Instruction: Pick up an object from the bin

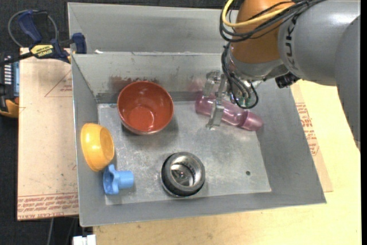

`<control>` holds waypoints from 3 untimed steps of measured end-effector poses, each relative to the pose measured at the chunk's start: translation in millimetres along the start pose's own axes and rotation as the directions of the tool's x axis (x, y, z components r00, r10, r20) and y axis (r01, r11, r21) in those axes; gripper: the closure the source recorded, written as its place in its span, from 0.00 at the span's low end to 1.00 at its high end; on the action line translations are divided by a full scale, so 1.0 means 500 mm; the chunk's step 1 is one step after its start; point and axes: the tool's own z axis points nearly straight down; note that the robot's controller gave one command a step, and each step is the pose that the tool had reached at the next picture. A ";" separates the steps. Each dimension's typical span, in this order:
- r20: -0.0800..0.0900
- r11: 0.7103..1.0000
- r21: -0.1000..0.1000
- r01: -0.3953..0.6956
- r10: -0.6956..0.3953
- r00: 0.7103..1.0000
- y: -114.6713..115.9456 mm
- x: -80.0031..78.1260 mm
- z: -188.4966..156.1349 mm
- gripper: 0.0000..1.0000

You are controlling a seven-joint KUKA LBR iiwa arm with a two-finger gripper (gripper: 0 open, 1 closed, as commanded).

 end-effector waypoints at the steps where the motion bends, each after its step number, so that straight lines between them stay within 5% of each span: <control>1: 0.005 0.997 -0.003 0.082 -0.082 0.997 -0.025 -0.028 0.127 0.00; 2: 0.004 0.998 0.000 0.067 -0.067 0.998 0.010 -0.005 0.115 0.00; 3: 0.008 0.985 0.001 0.175 -0.175 0.985 0.015 -0.016 -0.028 0.00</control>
Offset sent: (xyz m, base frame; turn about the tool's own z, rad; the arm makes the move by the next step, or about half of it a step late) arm -0.0070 0.0454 -0.0444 -0.0562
